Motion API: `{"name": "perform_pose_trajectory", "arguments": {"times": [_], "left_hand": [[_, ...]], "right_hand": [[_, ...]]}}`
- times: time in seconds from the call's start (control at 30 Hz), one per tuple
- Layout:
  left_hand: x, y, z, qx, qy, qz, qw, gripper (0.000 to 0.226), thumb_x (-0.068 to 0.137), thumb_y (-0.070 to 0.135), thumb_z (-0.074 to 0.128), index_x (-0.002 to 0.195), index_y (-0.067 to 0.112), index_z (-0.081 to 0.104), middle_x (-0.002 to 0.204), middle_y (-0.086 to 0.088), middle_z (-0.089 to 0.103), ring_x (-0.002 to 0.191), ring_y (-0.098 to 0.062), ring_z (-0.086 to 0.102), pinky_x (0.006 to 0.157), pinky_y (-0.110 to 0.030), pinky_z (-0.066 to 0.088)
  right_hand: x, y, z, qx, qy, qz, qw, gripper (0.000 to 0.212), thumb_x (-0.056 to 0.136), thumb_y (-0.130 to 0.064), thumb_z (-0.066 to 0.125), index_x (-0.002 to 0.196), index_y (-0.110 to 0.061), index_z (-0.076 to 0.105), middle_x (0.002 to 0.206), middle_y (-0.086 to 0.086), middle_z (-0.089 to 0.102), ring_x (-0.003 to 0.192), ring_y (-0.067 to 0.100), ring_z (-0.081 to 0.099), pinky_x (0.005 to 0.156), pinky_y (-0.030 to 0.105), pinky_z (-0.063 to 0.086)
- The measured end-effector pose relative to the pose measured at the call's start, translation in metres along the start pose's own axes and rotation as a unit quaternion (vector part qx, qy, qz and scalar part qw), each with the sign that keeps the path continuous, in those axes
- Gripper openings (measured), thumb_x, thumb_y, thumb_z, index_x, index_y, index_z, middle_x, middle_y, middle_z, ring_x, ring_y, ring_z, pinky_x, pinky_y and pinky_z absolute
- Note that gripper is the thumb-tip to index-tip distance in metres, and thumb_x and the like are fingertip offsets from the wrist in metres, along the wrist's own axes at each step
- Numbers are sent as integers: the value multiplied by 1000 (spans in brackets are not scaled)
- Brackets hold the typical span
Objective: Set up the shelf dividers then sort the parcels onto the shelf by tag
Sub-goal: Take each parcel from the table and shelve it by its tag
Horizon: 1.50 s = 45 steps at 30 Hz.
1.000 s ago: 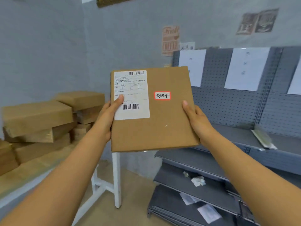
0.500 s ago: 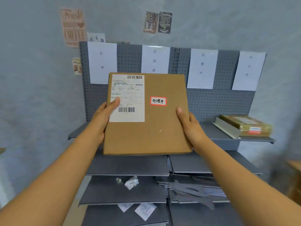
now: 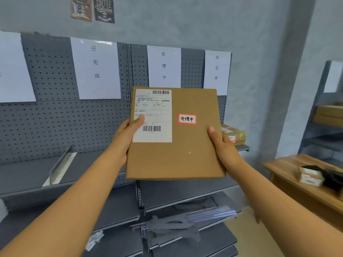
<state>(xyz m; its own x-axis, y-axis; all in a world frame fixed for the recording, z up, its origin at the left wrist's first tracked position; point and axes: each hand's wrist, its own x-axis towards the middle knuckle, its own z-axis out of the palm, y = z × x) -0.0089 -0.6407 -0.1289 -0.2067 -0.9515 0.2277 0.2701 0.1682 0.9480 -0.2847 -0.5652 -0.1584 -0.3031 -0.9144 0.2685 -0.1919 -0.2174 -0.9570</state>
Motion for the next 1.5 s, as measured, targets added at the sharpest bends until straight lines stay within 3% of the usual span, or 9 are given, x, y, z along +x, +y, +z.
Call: {"name": "perform_pose_trajectory", "arguments": {"times": [0.33,0.5,0.63,0.73,0.83,1.0,1.2,1.3,1.5], "left_hand": [[94,-57,112,-6,37,8,999,58,84,46,73,134,23,59,121,-5,72,110,-26,70,92,-47,56],[119,-63,111,9,79,0,997,56,86,46,70,135,22,58,122,-7,71,110,-28,69,93,-49,55],[143,-69,99,30,132,-15,991,65,85,48,71,138,16,53,122,-10,71,109,-32,69,95,-53,54],[166,-76,87,42,164,-35,985,76,81,53,73,141,13,47,123,-12,69,108,-33,69,96,-55,53],[195,-85,70,53,157,-61,984,63,87,54,66,137,17,54,121,-10,71,106,-31,70,94,-49,55],[243,-113,43,69,140,-136,978,51,89,55,64,129,23,62,105,-5,77,92,-25,75,71,-36,61],[291,-148,11,136,201,-151,958,74,88,49,70,143,9,41,120,-13,67,101,-31,69,85,-45,58],[303,-166,-2,153,209,-184,948,60,89,41,69,135,8,51,110,-13,71,93,-29,71,71,-37,59],[323,-197,-8,148,213,-234,937,63,87,35,68,137,12,37,113,-13,65,96,-29,67,71,-37,55]], "right_hand": [[129,39,-106,2,-54,9,999,87,66,-84,53,132,-28,54,118,-2,70,104,19,70,94,45,56],[173,54,-97,14,-81,26,996,52,78,-78,54,112,-38,54,109,-11,68,99,11,67,77,30,54],[205,63,-79,14,-100,30,994,67,72,-82,52,120,-35,53,108,-10,68,94,10,68,68,26,52],[233,71,-62,15,-114,39,993,74,82,-78,50,135,-27,51,116,-2,69,100,17,70,75,33,56],[267,80,-41,15,-127,62,990,74,87,-75,47,139,-23,49,120,1,68,102,21,69,82,39,58],[321,100,-7,7,-152,137,979,69,93,-67,46,139,-16,51,124,9,67,106,27,68,92,43,56],[364,138,30,-32,-155,205,966,69,99,-59,42,149,-10,41,137,16,59,122,33,59,107,48,46],[375,153,44,-40,-167,232,957,57,102,-51,42,143,-12,47,130,16,63,117,33,61,102,47,48],[405,183,56,-69,-174,279,942,50,102,-51,43,133,-14,55,107,8,67,93,24,63,76,35,47]]}}
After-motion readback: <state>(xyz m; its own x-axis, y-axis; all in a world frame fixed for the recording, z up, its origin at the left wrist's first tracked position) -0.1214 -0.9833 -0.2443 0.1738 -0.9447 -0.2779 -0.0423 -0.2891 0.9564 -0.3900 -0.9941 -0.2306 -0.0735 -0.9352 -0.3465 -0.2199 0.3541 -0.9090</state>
